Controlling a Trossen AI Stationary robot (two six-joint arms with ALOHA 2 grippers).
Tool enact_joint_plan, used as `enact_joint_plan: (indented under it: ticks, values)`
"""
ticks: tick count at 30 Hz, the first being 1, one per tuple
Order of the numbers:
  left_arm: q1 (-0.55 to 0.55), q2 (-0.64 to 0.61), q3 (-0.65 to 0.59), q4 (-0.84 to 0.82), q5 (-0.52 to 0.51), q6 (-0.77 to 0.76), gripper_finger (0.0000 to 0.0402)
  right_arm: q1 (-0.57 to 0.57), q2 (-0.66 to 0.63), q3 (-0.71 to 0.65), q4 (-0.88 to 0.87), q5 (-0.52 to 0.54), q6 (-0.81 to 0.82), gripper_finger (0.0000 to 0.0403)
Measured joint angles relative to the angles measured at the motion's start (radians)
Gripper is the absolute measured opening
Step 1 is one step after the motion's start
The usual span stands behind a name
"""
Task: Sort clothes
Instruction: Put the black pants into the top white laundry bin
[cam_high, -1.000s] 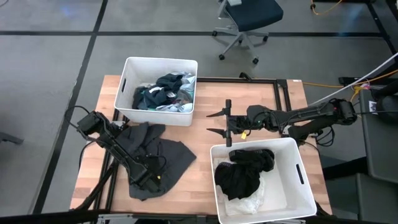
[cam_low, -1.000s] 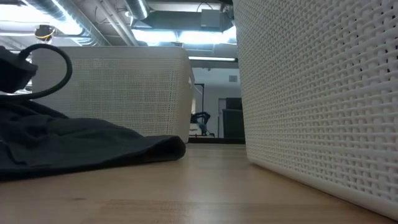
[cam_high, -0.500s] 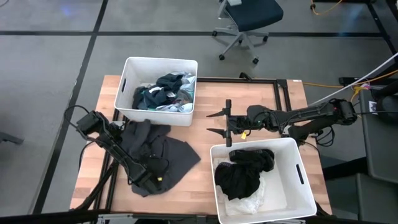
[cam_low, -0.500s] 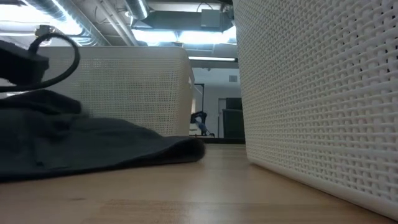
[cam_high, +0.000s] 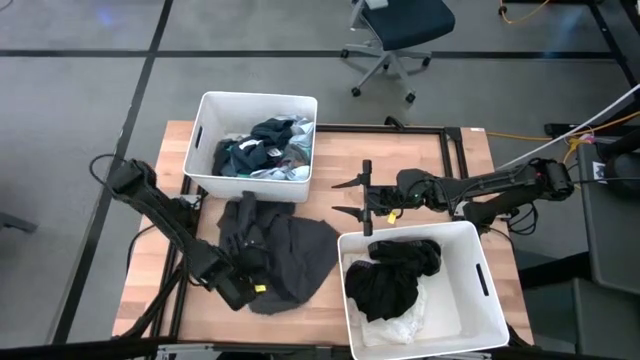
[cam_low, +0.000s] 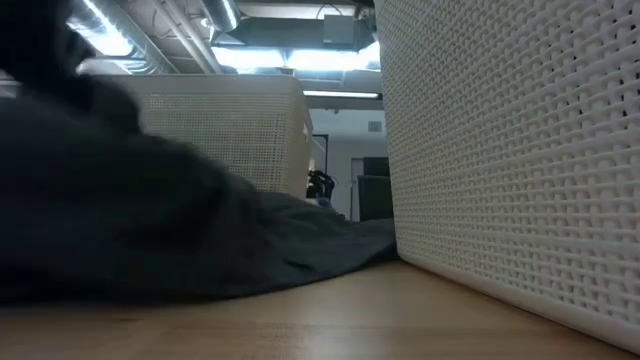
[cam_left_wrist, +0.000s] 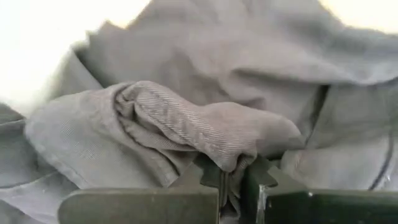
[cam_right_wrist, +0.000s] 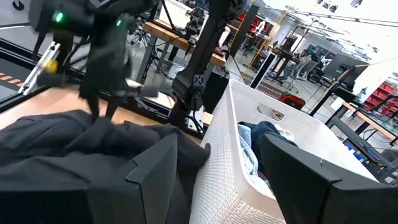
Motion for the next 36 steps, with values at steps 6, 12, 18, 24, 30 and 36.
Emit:
enact_joint_plan:
  ticks: [6,12,18,24,30,36]
  values:
    - [-0.008,-0.142,0.001,0.008,-0.191,0.063,0.0005,0.000,0.000,0.000,0.000,0.000,0.000,0.0233]
    - [-0.007,-0.251,0.019,0.055,-0.312,0.218,0.0005,0.000,0.000,0.000,-0.001,0.000,0.004,0.0233]
    - [-0.006,-0.300,0.122,0.052,-0.425,0.407,0.0005,0.000,0.000,0.000,-0.002,0.000,0.008,0.0233]
    - [0.002,-0.317,0.267,0.051,-0.599,0.667,0.0005,0.000,0.000,0.000,-0.002,0.000,0.034,0.0233]
    - [0.059,-0.326,0.424,0.057,-0.735,0.917,0.0004,0.000,0.000,0.000,-0.002,0.000,0.035,0.0233]
    - [0.154,-0.356,0.540,0.076,-0.810,1.117,0.0008,0.000,0.000,0.000,-0.002,0.000,0.035,0.0233]
